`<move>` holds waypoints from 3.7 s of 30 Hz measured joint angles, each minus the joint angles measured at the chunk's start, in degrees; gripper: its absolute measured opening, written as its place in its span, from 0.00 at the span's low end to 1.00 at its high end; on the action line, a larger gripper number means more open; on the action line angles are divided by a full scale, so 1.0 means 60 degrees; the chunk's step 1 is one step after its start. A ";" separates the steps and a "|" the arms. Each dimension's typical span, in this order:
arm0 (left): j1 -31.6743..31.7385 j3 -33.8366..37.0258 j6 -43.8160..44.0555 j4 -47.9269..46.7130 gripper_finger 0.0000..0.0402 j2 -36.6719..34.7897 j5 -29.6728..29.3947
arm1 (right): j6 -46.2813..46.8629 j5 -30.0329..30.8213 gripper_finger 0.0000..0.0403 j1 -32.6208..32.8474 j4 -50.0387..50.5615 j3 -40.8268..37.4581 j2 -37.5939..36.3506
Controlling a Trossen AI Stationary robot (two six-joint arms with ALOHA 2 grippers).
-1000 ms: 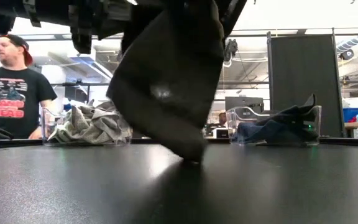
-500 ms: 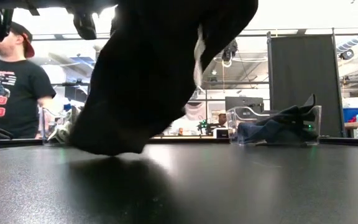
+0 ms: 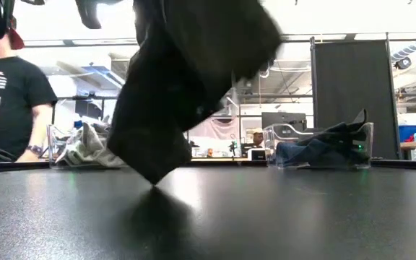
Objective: Sort towels by color in basket
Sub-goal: Put the black towel into the right transparent bin
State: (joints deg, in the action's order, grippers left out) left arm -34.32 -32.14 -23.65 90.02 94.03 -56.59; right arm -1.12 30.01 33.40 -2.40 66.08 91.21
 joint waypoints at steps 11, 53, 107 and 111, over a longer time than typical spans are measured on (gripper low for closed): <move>-0.0087 0.0135 -0.1812 -0.0963 0.00 -0.1327 -0.0453 | 0.0821 0.0644 0.90 0.0134 0.0853 -0.0007 -0.0043; -0.1220 0.0149 0.0137 -0.3585 0.07 -0.1142 -0.2734 | 0.1267 -0.0864 0.02 -0.2256 -0.0117 -0.0015 -0.0187; -0.0508 0.0137 0.2314 -0.3322 0.60 -0.0804 -0.0528 | 0.2442 -0.1003 0.02 -0.3699 0.2590 -0.0015 -0.3619; -0.0483 -0.0138 0.2094 -0.3481 0.65 -0.0804 -0.2326 | 0.2491 -0.1000 0.02 -0.3699 0.2594 -0.0015 -0.3601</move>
State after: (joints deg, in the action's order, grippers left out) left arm -37.21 -32.97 -11.09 69.13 89.21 -70.54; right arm 13.83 24.01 11.20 13.16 66.00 69.60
